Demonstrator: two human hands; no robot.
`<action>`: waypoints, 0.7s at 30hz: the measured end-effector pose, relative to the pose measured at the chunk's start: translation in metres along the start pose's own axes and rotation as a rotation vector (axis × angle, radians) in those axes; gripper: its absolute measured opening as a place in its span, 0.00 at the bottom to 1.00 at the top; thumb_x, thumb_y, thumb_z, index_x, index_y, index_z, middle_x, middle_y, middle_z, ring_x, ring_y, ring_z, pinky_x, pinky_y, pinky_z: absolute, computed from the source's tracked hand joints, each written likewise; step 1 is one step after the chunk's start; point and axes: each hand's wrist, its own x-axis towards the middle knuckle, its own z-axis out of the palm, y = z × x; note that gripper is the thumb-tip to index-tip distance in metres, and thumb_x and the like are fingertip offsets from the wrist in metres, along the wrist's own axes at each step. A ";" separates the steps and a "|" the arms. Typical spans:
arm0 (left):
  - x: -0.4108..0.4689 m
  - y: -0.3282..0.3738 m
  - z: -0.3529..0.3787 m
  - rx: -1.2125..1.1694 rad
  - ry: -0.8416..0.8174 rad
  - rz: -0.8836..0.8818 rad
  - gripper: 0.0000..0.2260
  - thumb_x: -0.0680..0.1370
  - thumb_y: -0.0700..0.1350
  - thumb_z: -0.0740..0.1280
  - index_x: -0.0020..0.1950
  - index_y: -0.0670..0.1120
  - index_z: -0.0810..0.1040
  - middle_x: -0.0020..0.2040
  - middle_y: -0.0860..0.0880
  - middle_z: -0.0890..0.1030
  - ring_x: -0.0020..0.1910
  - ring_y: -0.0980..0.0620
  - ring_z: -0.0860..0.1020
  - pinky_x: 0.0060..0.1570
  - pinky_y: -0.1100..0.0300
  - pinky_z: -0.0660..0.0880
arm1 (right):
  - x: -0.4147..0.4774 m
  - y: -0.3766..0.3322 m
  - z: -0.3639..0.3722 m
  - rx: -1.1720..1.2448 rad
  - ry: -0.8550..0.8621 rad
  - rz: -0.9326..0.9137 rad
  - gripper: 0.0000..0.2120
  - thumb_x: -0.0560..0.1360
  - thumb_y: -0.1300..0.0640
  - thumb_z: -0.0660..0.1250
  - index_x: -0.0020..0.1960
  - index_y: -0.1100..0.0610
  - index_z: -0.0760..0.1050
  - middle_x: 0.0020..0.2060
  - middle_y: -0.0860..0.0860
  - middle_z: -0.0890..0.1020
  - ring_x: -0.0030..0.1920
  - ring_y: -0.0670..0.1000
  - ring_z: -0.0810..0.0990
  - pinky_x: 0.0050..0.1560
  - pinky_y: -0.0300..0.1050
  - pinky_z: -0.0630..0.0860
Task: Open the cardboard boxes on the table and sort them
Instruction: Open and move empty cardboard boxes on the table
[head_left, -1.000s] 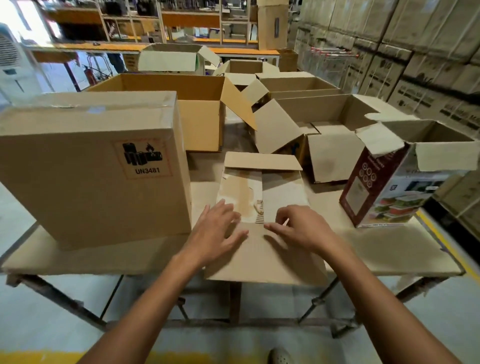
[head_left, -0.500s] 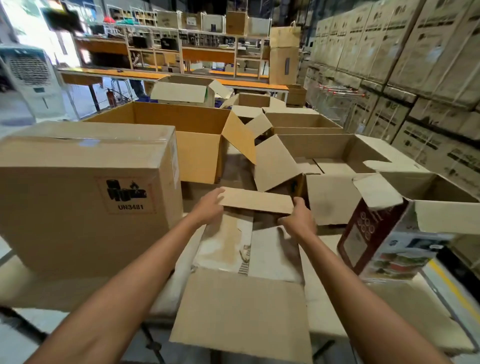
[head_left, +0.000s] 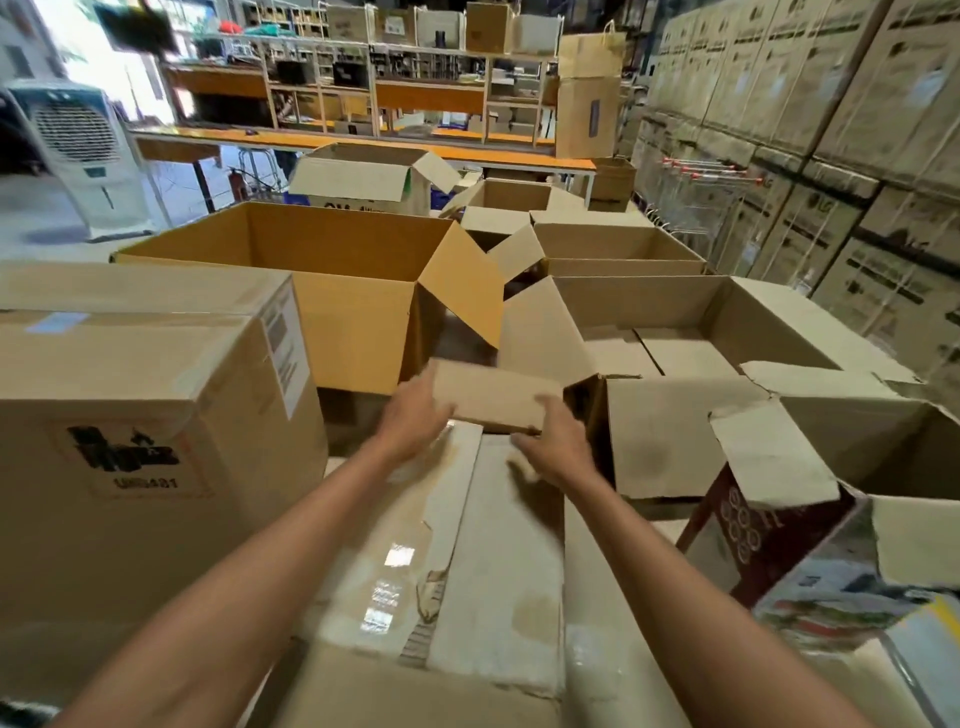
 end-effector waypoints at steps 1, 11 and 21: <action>0.000 -0.005 0.009 0.161 -0.053 0.022 0.19 0.79 0.54 0.63 0.69 0.52 0.70 0.58 0.50 0.78 0.60 0.48 0.75 0.55 0.49 0.75 | 0.001 0.010 0.007 -0.075 -0.072 0.002 0.33 0.73 0.47 0.73 0.73 0.51 0.65 0.71 0.53 0.70 0.69 0.58 0.71 0.65 0.57 0.74; -0.015 0.002 0.021 0.610 -0.241 0.025 0.31 0.79 0.68 0.54 0.77 0.51 0.62 0.77 0.44 0.63 0.77 0.41 0.57 0.72 0.34 0.55 | 0.002 0.026 0.022 -0.220 -0.061 0.003 0.32 0.75 0.46 0.69 0.75 0.51 0.63 0.72 0.52 0.66 0.66 0.59 0.73 0.61 0.55 0.75; -0.088 0.044 -0.015 0.547 -0.431 -0.140 0.36 0.75 0.58 0.65 0.79 0.51 0.53 0.79 0.40 0.56 0.75 0.33 0.59 0.68 0.34 0.62 | -0.049 0.004 0.008 -0.348 0.182 -0.106 0.12 0.78 0.51 0.61 0.54 0.56 0.78 0.53 0.54 0.80 0.51 0.57 0.79 0.47 0.49 0.76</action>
